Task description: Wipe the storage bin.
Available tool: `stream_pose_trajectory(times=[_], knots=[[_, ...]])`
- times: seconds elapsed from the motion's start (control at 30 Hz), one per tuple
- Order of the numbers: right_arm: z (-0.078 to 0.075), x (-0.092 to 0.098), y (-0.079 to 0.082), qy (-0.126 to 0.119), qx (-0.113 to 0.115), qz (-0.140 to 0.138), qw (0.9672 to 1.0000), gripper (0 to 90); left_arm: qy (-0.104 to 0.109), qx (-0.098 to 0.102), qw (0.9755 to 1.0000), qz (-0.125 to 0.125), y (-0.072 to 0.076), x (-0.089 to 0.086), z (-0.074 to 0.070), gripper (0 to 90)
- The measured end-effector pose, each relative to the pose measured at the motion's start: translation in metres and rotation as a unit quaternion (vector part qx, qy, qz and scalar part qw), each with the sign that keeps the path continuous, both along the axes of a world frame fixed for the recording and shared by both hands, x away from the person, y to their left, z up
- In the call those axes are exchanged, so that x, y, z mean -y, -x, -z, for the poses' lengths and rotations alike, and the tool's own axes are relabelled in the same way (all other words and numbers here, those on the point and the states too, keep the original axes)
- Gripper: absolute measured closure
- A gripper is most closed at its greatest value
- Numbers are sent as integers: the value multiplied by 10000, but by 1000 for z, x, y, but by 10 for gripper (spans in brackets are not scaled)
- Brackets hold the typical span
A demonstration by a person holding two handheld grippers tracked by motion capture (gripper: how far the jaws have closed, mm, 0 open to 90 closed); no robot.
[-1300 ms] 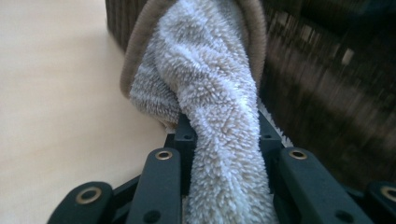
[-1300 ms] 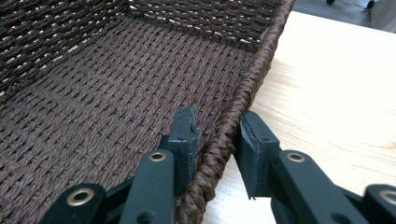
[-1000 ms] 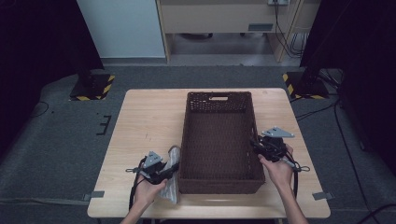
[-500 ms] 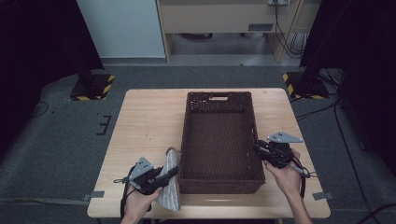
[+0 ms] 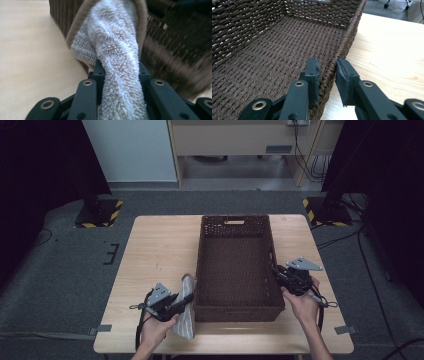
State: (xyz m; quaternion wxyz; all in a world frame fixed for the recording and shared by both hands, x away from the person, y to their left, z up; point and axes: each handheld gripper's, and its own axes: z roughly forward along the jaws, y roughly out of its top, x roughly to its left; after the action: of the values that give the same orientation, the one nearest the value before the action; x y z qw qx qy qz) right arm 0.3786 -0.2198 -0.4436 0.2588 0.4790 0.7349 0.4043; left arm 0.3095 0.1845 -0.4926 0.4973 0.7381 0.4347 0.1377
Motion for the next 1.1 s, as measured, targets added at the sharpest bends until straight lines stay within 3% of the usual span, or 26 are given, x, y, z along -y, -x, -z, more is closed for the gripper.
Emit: stream_pose_trajectory(times=[0.1,0.23,0.3,0.43,0.5,0.57,0.6,0.67,0.7,0.77,0.83,0.97,1.1], knots=[[0,-1,0,25,23,21,10000,719,-274,-241,9993,0,0,3,17,691],[0,-1,0,32,26,5,10000,711,-192,-434,9989,-44,0,-1,17,690],[0,-1,1,57,32,-35,10000,699,22,-338,9994,-98,2,-8,7,689],[0,1,1,59,-22,-95,9999,681,439,131,9988,-148,12,-21,-26,686],[0,1,2,65,-36,-97,9999,679,614,262,9977,-67,19,-20,-40,686],[0,0,2,81,-39,-95,9999,679,718,294,9970,76,28,-14,-46,685],[0,0,2,99,-34,-105,9999,679,699,300,9970,112,33,-9,-45,683],[0,1,2,71,-54,-99,9999,678,469,398,9981,6,38,-2,-41,677],[0,0,2,58,-71,-99,9999,678,489,374,9981,-44,38,-3,-39,676],[0,0,2,115,-26,-113,9999,678,315,220,9992,-110,35,-4,-34,679],[0,0,2,111,-23,-92,9999,677,173,-27,9998,-120,31,-3,-20,682],[1,0,1,137,-26,-124,9998,673,105,-377,9992,-92,25,-3,4,681],[1,0,2,118,-19,-122,9999,671,-253,-402,9988,-85,23,2,14,681]])
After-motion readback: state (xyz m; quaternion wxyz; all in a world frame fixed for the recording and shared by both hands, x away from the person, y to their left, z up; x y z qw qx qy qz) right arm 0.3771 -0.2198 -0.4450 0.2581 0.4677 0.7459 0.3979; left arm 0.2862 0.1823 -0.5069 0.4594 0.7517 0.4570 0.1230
